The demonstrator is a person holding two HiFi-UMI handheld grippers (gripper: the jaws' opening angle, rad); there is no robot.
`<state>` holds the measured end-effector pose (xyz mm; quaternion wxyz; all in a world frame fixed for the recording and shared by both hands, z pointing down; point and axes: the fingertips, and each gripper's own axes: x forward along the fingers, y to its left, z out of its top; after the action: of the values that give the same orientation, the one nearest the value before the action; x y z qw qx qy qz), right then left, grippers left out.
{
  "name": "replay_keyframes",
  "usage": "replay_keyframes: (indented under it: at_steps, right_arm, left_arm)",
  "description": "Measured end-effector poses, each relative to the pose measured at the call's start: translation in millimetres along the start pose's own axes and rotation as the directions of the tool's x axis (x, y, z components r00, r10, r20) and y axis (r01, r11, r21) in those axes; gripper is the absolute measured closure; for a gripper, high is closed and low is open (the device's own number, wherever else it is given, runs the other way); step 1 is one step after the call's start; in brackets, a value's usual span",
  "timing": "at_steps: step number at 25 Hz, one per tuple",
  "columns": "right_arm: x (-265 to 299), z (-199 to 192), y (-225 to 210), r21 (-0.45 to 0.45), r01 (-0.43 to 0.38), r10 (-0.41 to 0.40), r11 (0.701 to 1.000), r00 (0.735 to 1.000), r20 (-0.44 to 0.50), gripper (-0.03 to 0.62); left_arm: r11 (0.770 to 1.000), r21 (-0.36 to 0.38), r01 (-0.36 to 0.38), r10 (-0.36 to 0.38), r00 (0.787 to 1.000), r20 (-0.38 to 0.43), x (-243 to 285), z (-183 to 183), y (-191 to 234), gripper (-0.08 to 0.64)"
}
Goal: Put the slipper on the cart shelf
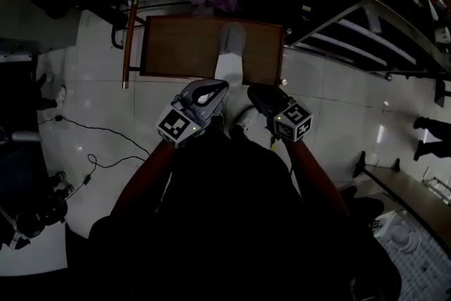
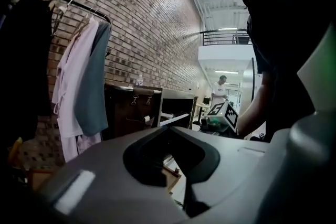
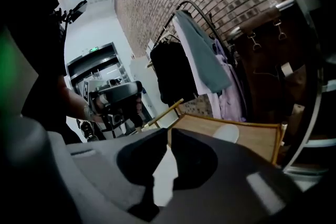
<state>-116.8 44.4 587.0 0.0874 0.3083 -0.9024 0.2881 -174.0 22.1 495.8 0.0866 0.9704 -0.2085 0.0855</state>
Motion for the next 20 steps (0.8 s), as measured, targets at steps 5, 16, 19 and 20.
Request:
replay_keyframes:
  at_steps: [5,16,19,20]
  right_arm:
    - [23.8,-24.0,-25.0,0.123,0.044,-0.037,0.991,0.998,-0.057,0.580]
    - [78.0,-102.5,-93.5,0.438,0.109,-0.015,0.892,0.977,-0.214,0.464]
    - [84.3,-123.4,-112.9,0.508,0.160,-0.035,0.847,0.968,-0.248,0.414]
    - [86.2,-129.1,-118.4,0.536,0.174,-0.040,0.826,0.967,-0.253,0.401]
  left_arm:
    - [0.999,-0.030,0.040,-0.040,0.999,-0.018,5.9,-14.0,9.3,0.557]
    - [0.988,-0.128,0.090,-0.095,0.995,-0.036,25.4,-37.1,33.6,0.557]
    - [0.985,-0.149,0.089,-0.096,0.995,-0.038,28.5,-43.3,40.0,0.558]
    - [0.984,-0.155,0.090,-0.097,0.995,-0.039,28.9,-44.8,41.6,0.558]
